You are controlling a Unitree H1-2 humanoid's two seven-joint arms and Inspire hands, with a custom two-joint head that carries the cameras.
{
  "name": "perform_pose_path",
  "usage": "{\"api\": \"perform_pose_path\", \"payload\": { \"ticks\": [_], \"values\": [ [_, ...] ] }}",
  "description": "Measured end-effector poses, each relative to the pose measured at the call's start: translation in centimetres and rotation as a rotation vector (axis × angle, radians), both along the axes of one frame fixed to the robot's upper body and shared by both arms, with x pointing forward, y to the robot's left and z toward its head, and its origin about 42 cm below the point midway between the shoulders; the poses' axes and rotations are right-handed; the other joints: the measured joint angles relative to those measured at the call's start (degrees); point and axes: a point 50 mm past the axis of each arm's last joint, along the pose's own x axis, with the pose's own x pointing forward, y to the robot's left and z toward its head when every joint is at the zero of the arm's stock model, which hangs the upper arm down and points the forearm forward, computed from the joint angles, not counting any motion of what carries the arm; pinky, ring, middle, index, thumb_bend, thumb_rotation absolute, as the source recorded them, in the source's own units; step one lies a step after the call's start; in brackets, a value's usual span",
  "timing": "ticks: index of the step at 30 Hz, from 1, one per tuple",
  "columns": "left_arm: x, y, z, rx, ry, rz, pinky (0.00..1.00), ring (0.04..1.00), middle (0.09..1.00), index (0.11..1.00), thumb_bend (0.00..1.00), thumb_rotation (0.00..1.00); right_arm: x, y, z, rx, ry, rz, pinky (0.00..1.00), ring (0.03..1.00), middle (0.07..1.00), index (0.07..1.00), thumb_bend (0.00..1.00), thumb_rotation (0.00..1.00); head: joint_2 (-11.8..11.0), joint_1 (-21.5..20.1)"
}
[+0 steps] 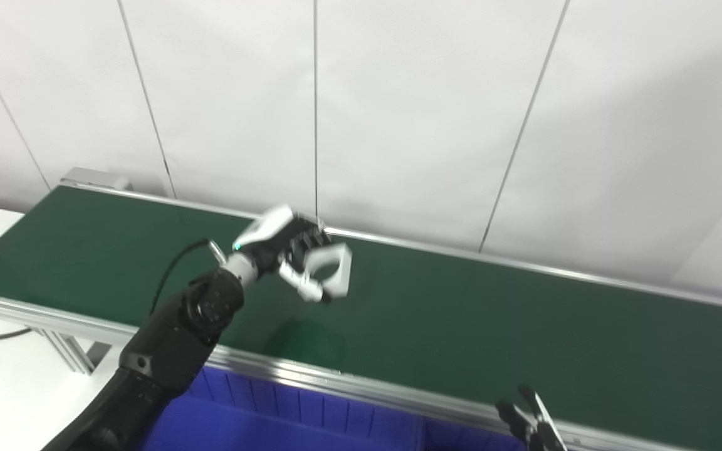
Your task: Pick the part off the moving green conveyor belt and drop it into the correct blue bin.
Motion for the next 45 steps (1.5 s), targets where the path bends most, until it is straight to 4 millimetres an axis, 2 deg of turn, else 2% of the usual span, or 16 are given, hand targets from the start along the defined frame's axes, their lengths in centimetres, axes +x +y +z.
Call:
{"api": "perform_pose_path", "payload": {
  "ticks": [1,2,3,5,7,8,10,17,24,28,30,32,34,39,42,45],
  "values": [
    [-0.6,-0.4,0.6,-0.047,-0.032,-0.001,0.27,0.332,0.435,0.497,0.52,0.00,0.0,0.1,0.2,-0.002,-0.008,0.001,0.89,0.881,0.869,1.000,0.87,0.41,0.27,-0.28],
    [-1.2,-0.7,0.9,-0.083,-0.051,-0.004,0.28,0.345,0.447,0.495,0.52,0.00,-0.1,0.2,0.3,-0.002,-0.012,0.000,0.89,0.880,0.870,1.000,0.88,0.41,2.01,-1.58],
    [-1.8,-1.0,1.0,-0.119,-0.062,-0.008,0.28,0.352,0.453,0.494,0.52,0.00,0.0,0.3,0.5,0.000,-0.017,0.000,0.89,0.879,0.871,1.000,0.88,0.41,2.21,-1.77],
    [-3.2,-1.3,0.7,-0.187,-0.071,-0.011,0.34,0.414,0.485,0.495,0.50,0.00,-0.1,0.6,0.9,-0.005,-0.033,0.000,0.87,0.872,0.876,1.000,0.90,0.44,2.91,-2.65],
    [-4.8,-1.6,0.1,-0.261,-0.064,-0.019,0.35,0.430,0.492,0.493,0.50,0.00,0.0,0.7,1.1,-0.014,-0.041,-0.003,0.88,0.876,0.881,1.000,0.91,0.45,4.05,-3.97],
    [-5.7,-1.9,-0.4,-0.292,-0.056,-0.018,0.33,0.421,0.487,0.498,0.50,0.00,0.0,0.8,1.1,-0.020,-0.036,-0.004,0.89,0.879,0.884,1.000,0.91,0.45,4.05,-3.97],
    [-7.3,-2.4,-0.8,-0.324,-0.054,-0.027,0.29,0.405,0.478,0.505,0.50,0.00,0.1,0.9,1.2,-0.024,-0.028,-0.005,0.89,0.880,0.888,1.000,0.91,0.45,5.28,-6.68],
    [-12.8,-5.1,-1.1,-0.369,-0.040,-0.125,0.30,0.409,0.473,0.510,0.50,0.00,0.2,1.6,2.3,-0.047,-0.040,0.001,0.88,0.884,0.895,1.000,0.91,0.43,7.21,-10.91],
    [-16.1,-5.2,-5.0,-0.345,0.107,-0.145,0.25,0.369,0.473,0.519,0.49,0.00,0.0,1.8,2.4,-0.068,-0.030,0.003,0.88,0.889,0.903,1.000,0.92,0.44,7.92,-11.97],
    [-17.3,-4.7,-6.6,-0.274,0.170,-0.156,0.33,0.407,0.490,0.507,0.50,0.00,-0.1,1.9,2.8,-0.072,-0.029,0.003,0.88,0.889,0.902,1.000,0.92,0.44,8.01,-11.97],
    [-17.6,-4.5,-7.1,-0.241,0.198,-0.181,0.34,0.410,0.496,0.504,0.50,0.00,-0.2,2.0,2.8,-0.072,-0.026,0.003,0.89,0.891,0.904,1.000,0.92,0.44,8.01,-11.88],
    [-17.7,-4.3,-7.7,-0.201,0.235,-0.186,0.26,0.368,0.469,0.519,0.49,0.00,-0.3,2.1,2.8,-0.073,-0.016,0.004,0.89,0.894,0.911,1.000,0.91,0.44,8.01,-11.71],
    [-17.8,-4.2,-8.2,-0.163,0.294,-0.177,0.26,0.366,0.467,0.523,0.49,0.00,-0.4,2.1,2.8,-0.075,-0.011,0.006,0.89,0.894,0.913,1.000,0.91,0.44,8.01,-11.71],
    [-18.1,-4.3,-9.2,-0.052,0.403,-0.148,0.34,0.384,0.479,0.531,0.49,0.00,-0.5,2.2,3.0,-0.087,0.008,0.014,0.88,0.903,0.926,1.000,0.92,0.45,7.92,-11.44],
    [-18.5,-4.8,-9.7,0.047,0.491,-0.166,0.45,0.413,0.494,0.534,0.50,0.00,-0.6,2.3,3.1,-0.104,0.022,0.018,0.88,0.911,0.933,1.000,0.92,0.45,7.83,-11.44],
    [-18.5,-4.7,-10.0,0.133,0.561,-0.157,0.48,0.414,0.500,0.536,0.50,0.00,-0.6,2.2,3.0,-0.113,0.040,0.021,0.88,0.914,0.933,1.000,0.93,0.46,7.74,-11.44]
  ]
}}
